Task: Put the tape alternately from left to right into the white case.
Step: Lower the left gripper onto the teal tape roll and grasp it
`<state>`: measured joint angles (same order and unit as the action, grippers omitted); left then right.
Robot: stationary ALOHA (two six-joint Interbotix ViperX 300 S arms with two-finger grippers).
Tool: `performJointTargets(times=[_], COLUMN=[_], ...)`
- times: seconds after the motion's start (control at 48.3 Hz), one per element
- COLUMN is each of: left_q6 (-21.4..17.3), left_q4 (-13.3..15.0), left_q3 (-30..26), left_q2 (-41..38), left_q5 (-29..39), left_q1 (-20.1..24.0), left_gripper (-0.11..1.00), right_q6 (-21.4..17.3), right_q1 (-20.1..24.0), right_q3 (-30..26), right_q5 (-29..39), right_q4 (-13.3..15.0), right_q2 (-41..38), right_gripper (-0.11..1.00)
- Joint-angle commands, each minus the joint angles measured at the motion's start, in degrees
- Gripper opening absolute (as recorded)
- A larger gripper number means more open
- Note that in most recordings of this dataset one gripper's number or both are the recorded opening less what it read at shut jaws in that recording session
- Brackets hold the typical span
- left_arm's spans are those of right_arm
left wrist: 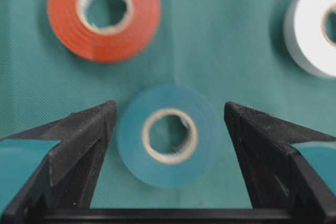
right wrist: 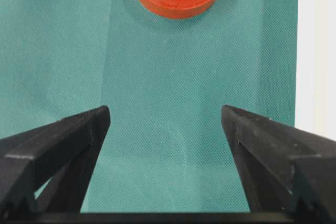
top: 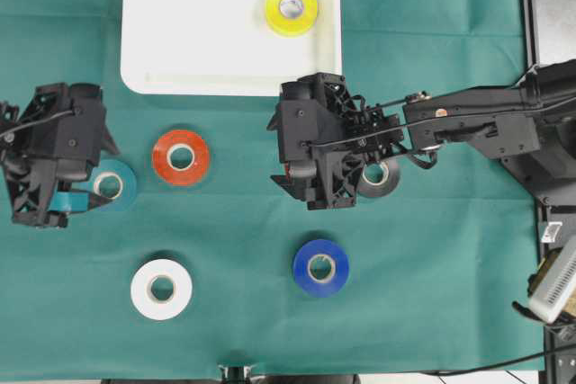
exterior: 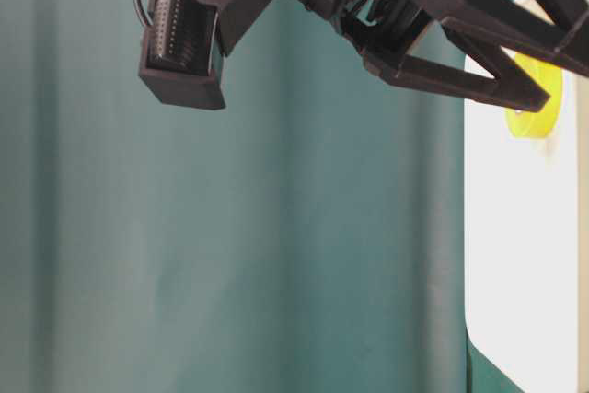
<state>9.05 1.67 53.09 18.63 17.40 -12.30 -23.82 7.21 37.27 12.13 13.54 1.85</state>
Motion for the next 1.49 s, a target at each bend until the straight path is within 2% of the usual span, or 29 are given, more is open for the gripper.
performJointTargets(times=[0.0, 0.331, 0.704, 1.098, 1.47], left_q6=[1.5, 2.3, 2.2, 2.2, 2.3], left_q4=[0.0, -0.2, -0.3, -0.3, -0.3], left_q3=[-0.3, 0.4, 0.9, 1.0, 0.9], left_q2=[1.1, -1.1, -6.4, -11.3, -14.5], left_q5=[0.0, -0.5, -0.6, -4.6, -4.7], left_q1=[-0.4, 0.2, 3.0, 3.0, 3.0], left_gripper=[0.86, 0.86, 0.86, 0.86, 0.86], right_q6=[0.0, 0.0, -0.2, -0.2, -0.3], right_q1=[0.1, 0.1, 0.3, 0.4, 0.4], right_q3=[-0.5, -0.5, -0.5, -0.5, -0.3], right_q5=[-0.4, -0.4, -0.4, -0.4, -0.4], right_q4=[0.2, 0.2, 0.2, 0.2, 0.2], right_q2=[1.5, 1.5, 1.5, 1.5, 1.5], right_gripper=[0.73, 0.73, 0.73, 0.73, 0.73])
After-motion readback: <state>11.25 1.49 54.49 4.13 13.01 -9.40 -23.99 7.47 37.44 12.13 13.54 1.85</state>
